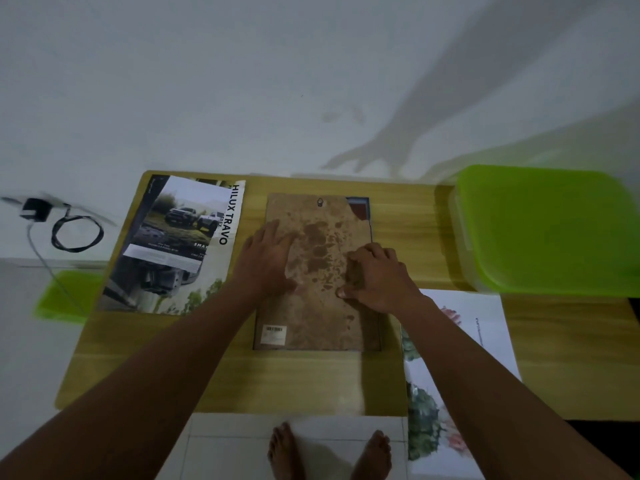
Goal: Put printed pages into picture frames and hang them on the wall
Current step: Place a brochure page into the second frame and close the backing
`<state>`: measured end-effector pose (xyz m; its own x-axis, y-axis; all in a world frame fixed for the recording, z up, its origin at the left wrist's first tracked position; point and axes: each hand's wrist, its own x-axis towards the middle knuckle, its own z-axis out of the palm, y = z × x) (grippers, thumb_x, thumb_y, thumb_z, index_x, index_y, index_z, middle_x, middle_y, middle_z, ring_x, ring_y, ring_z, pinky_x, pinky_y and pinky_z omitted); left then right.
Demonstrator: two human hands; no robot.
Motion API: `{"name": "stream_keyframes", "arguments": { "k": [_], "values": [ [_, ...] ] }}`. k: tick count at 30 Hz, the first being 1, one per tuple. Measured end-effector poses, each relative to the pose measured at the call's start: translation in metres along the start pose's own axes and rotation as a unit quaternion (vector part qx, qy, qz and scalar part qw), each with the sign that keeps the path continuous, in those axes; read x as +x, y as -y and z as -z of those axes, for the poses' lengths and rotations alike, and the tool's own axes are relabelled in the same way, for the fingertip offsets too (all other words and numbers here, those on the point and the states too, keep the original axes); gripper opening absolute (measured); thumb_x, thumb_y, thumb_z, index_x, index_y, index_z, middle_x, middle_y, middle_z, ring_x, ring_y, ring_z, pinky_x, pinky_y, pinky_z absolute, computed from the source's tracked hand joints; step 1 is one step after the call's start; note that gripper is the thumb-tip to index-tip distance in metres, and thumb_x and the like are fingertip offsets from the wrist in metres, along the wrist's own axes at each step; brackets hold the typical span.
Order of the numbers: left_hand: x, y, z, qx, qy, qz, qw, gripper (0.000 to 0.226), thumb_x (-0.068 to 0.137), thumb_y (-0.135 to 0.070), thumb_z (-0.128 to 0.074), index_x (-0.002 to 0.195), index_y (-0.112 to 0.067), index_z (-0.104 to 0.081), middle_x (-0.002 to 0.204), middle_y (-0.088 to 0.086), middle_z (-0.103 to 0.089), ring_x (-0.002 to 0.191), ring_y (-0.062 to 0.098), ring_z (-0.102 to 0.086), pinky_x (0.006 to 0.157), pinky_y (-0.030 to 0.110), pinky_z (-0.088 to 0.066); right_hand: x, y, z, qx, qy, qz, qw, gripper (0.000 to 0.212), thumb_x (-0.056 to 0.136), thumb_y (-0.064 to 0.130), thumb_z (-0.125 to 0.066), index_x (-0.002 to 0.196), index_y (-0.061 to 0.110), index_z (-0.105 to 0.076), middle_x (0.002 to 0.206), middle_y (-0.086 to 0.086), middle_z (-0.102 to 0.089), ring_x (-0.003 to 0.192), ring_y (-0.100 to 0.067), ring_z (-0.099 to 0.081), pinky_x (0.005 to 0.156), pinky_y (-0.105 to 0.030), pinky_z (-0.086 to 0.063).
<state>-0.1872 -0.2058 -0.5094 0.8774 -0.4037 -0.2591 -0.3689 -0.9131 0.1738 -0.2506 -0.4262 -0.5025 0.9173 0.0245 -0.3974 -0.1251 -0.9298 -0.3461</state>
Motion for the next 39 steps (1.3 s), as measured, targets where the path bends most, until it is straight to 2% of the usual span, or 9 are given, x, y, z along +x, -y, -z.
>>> {"name": "stream_keyframes", "arguments": {
  "k": [2,5,8,12,18,25,31,37,39],
  "values": [
    [0.016,0.001,0.005,-0.002,0.06,-0.008,0.998,0.116,0.071,-0.055,-0.077,0.155,-0.019,-0.005,0.161,0.016,0.009,0.149,0.033,0.006,0.118,0.051,-0.005,0.006,0.0,0.005,0.024,-0.01,-0.009,1.0,0.076,0.076,0.055,-0.076,0.137,0.023,-0.044,0.144,-0.004,-0.032,0.132,-0.032,-0.029,0.106,-0.048,-0.036],
    [0.033,0.0,0.005,0.0,0.124,-0.001,0.992,0.119,0.073,-0.063,-0.07,0.155,-0.019,0.004,0.161,0.014,0.014,0.149,0.031,0.01,0.118,0.054,-0.002,0.023,0.0,0.012,0.056,-0.015,0.0,0.998,0.084,0.077,0.052,-0.078,0.143,0.021,-0.037,0.153,-0.005,-0.024,0.139,-0.035,-0.023,0.11,-0.052,-0.034],
    [0.037,-0.002,0.0,0.044,0.116,-0.011,0.992,0.119,0.07,-0.07,-0.068,0.155,-0.019,-0.003,0.162,0.014,0.007,0.149,0.032,0.004,0.118,0.056,-0.006,0.041,-0.002,0.018,0.013,0.019,0.011,1.0,0.101,0.077,0.055,-0.076,0.154,0.021,-0.022,0.164,-0.005,-0.01,0.148,-0.036,-0.008,0.116,-0.054,-0.026],
    [0.036,-0.004,0.001,0.091,0.076,-0.024,0.993,0.12,0.064,-0.073,-0.069,0.154,-0.019,-0.01,0.161,0.015,-0.003,0.148,0.033,-0.004,0.119,0.051,-0.009,0.053,-0.003,0.019,-0.071,0.017,0.025,0.997,0.101,0.072,0.063,-0.075,0.15,0.021,-0.028,0.159,-0.007,-0.02,0.142,-0.039,-0.015,0.111,-0.053,-0.031],
    [0.037,0.006,-0.013,0.111,0.152,-0.038,0.981,0.113,0.081,-0.074,-0.043,0.149,-0.013,0.024,0.152,0.02,0.034,0.141,0.037,0.029,0.117,0.058,0.005,0.066,-0.002,0.029,-0.065,0.031,0.04,0.997,0.105,0.067,0.062,-0.079,0.147,0.022,-0.025,0.155,-0.004,-0.02,0.138,-0.039,-0.016,0.111,-0.052,-0.026],
    [0.037,0.006,-0.014,0.108,0.13,-0.039,0.985,0.109,0.084,-0.071,-0.044,0.149,-0.016,0.024,0.153,0.018,0.033,0.144,0.036,0.024,0.118,0.054,0.007,0.067,-0.012,0.024,-0.074,0.043,0.048,0.995,0.114,0.071,0.069,-0.072,0.156,0.026,-0.009,0.161,0.002,-0.009,0.142,-0.038,-0.008,0.112,-0.055,-0.028],
    [0.038,0.002,-0.021,0.069,0.114,-0.031,0.991,0.123,0.055,-0.092,0.019,0.15,-0.013,0.023,0.154,0.02,0.029,0.144,0.036,0.024,0.121,0.049,0.003,0.066,-0.017,0.027,-0.069,0.046,0.068,0.994,0.113,0.071,0.071,-0.07,0.157,0.027,-0.012,0.162,0.002,-0.011,0.142,-0.036,-0.008,0.111,-0.053,-0.033],
    [0.04,-0.001,-0.017,0.035,0.092,-0.015,0.995,0.107,0.082,-0.075,-0.041,0.153,-0.016,0.013,0.158,0.016,0.022,0.145,0.032,0.022,0.12,0.046,0.005,0.065,-0.02,0.031,-0.092,0.04,0.085,0.991,0.108,0.075,0.067,-0.07,0.156,0.026,-0.012,0.163,0.001,-0.01,0.144,-0.035,-0.009,0.112,-0.051,-0.031],
    [0.041,-0.001,-0.017,0.031,0.092,-0.007,0.995,0.105,0.084,-0.07,-0.047,0.153,-0.018,0.013,0.158,0.014,0.024,0.146,0.03,0.022,0.118,0.047,0.005,0.063,-0.02,0.028,-0.074,0.034,0.078,0.994,0.105,0.078,0.065,-0.069,0.157,0.025,-0.011,0.164,-0.001,-0.006,0.147,-0.033,-0.006,0.115,-0.052,-0.026]
  ]
}}
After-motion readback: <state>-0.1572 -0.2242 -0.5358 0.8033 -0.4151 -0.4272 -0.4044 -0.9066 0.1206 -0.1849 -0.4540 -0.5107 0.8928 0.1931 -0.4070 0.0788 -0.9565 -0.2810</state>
